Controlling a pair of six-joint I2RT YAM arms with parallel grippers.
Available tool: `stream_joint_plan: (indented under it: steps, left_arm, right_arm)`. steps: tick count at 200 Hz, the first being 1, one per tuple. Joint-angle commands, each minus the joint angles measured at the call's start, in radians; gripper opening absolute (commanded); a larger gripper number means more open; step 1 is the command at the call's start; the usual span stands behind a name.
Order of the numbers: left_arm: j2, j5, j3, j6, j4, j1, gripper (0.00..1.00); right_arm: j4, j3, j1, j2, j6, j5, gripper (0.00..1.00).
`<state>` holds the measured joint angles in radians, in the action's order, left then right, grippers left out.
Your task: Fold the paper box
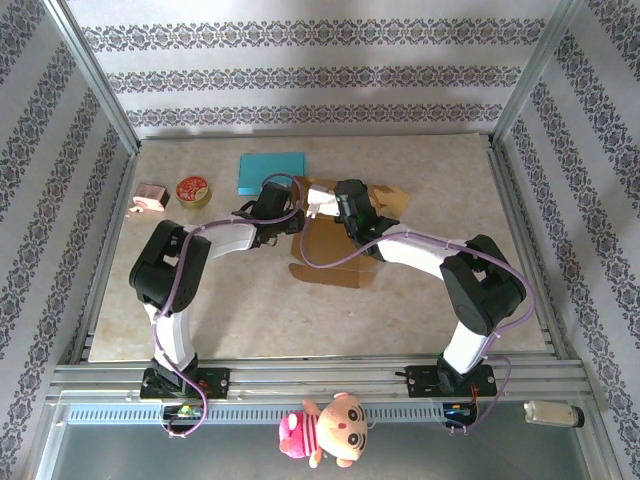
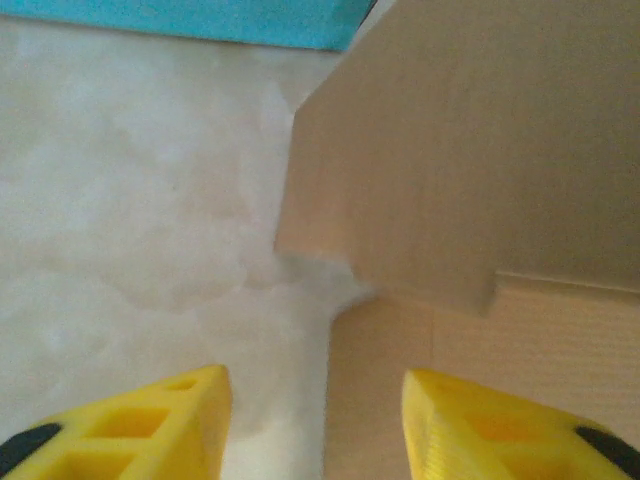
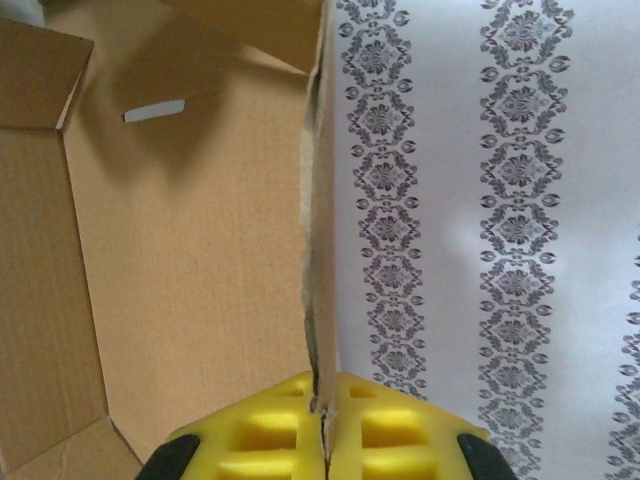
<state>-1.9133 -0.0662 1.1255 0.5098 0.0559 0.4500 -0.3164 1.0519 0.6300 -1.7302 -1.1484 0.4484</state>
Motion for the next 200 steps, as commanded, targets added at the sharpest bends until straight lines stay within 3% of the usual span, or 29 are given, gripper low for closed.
stream_joint_plan:
  steps: [1, 32, 60, 77, 92, 115, 137, 154, 174, 200]
  left_arm:
    - [-0.052, -0.034, 0.035, -0.12, 0.165, 0.003, 0.54]
    - [-0.102, -0.123, 0.068, -0.124, 0.237, 0.003, 0.56]
    - [-0.117, -0.137, 0.058, -0.107, 0.289, 0.002, 0.58]
    - [-0.114, -0.248, 0.048, -0.125, 0.346, 0.004, 0.53]
    - [-0.07, -0.331, -0.017, -0.139, 0.436, 0.009, 0.51]
    - [0.078, -0.294, -0.174, -0.186, 0.528, -0.001, 0.54]
    - [0.247, -0.21, -0.283, -0.261, 0.448, -0.03, 0.59]
    - [0.321, -0.172, -0.281, -0.366, 0.283, -0.059, 0.63]
    - [0.333, -0.179, -0.23, -0.528, 0.128, -0.071, 0.69]
    - [0.271, -0.11, -0.147, -0.631, 0.083, -0.08, 0.82]
  right_arm:
    - [0.092, 0.033, -0.01, 0.014, 0.058, -0.045, 0.02]
    - [0.144, 0.053, -0.009, 0.011, 0.084, -0.062, 0.02]
    - [0.164, 0.059, -0.01, 0.01, 0.106, -0.072, 0.02]
    - [0.177, 0.06, -0.009, 0.011, 0.123, -0.087, 0.02]
    - [0.189, 0.066, -0.015, 0.011, 0.131, -0.084, 0.02]
    - [0.193, 0.064, -0.025, 0.011, 0.126, -0.068, 0.02]
    - [0.191, 0.061, -0.037, 0.012, 0.111, -0.069, 0.02]
    - [0.191, 0.066, -0.043, 0.008, 0.1, -0.076, 0.02]
    - [0.193, 0.079, -0.042, 0.002, 0.097, -0.081, 0.02]
    - [0.194, 0.092, -0.039, -0.003, 0.097, -0.089, 0.02]
